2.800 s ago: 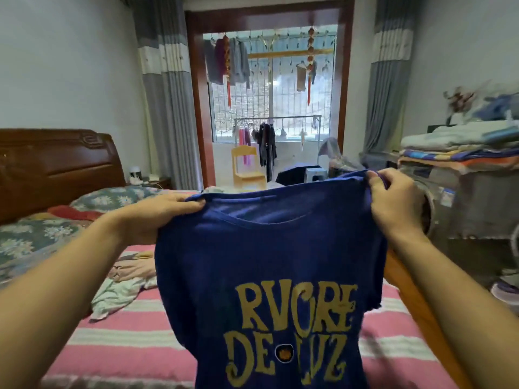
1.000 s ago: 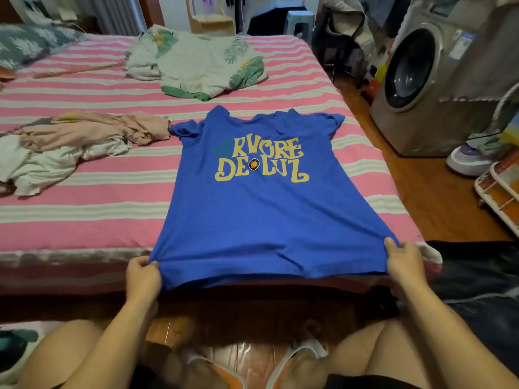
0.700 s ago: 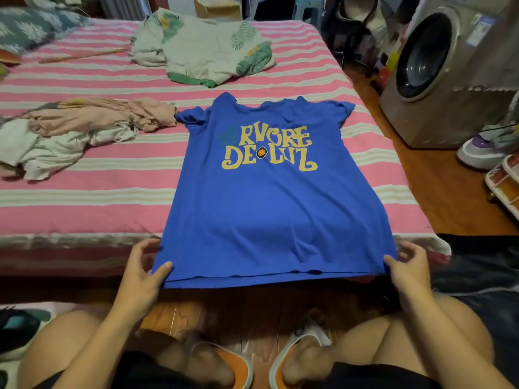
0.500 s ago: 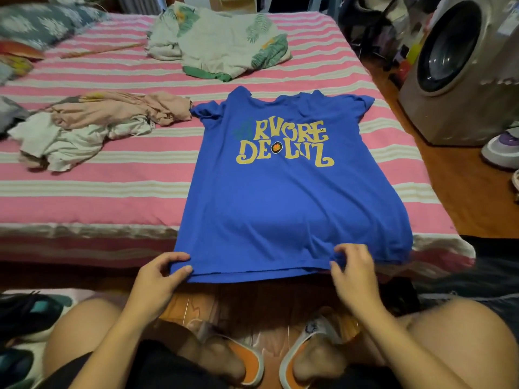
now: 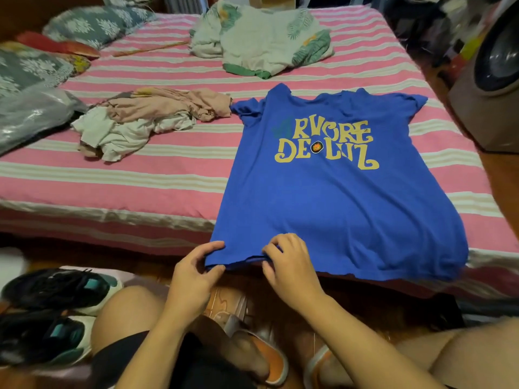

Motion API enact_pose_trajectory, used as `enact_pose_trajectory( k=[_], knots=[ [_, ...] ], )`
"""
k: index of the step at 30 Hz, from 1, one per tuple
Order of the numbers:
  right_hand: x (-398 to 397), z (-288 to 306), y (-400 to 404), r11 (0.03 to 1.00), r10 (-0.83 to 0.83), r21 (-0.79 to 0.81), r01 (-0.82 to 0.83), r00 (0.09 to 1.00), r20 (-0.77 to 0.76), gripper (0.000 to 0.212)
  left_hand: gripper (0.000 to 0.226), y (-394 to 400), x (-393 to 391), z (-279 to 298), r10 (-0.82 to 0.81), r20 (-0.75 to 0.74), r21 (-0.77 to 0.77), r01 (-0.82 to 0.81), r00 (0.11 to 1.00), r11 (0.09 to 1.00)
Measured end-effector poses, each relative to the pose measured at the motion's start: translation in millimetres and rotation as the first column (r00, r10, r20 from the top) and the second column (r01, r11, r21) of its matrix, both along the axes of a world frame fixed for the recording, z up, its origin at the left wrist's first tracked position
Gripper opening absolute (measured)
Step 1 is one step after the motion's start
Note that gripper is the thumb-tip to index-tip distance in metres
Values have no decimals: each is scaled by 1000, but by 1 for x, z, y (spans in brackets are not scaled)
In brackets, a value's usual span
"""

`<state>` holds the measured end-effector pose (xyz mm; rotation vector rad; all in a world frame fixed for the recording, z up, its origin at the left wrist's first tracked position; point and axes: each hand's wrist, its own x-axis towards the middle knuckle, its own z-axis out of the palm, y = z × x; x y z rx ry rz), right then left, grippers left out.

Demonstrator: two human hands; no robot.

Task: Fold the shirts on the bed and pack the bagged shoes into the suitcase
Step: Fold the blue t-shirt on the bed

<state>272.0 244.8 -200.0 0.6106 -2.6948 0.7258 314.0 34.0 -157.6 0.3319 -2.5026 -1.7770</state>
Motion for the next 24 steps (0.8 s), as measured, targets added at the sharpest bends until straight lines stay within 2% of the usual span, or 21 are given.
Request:
enact_pose_trajectory(
  k=[3, 8, 12, 15, 18, 21, 22, 24],
  knots=[
    [-3, 4, -1, 980, 13, -198, 1, 998, 67, 5, 30, 3, -2, 4, 83, -14, -64, -84, 996, 994],
    [-5, 19, -4, 872, -19, -462, 161, 955, 296, 13, 26, 8, -6, 6, 154, -26, -90, -156, 988, 984],
    [-6, 23, 2, 812, 35, -531, 240, 889, 456, 17, 35, 12, -7, 7, 143, -25, -90, -145, 989, 985],
    [-3, 23, 8, 811, 71, -520, 268, 837, 542, 27, 37, 17, -4, 10, 213, -62, -88, -218, 975, 972],
    [-2, 25, 13, 784, 103, -549, 290, 811, 576, 23, 34, 16, -2, 12, 248, -100, -194, -263, 964, 945],
    [1, 29, 18, 756, 18, -586, 293, 885, 465, 22, 32, 10, -1, 10, 188, -106, -333, -213, 977, 919],
    [2, 31, 19, 777, -44, -571, 267, 926, 374, 20, 29, 9, 0, 11, 164, -96, -344, -187, 982, 920],
    [0, 34, 19, 886, -123, -442, 138, 990, 63, 15, 24, 8, 1, 15, 138, -87, -314, -159, 987, 936]
  ],
)
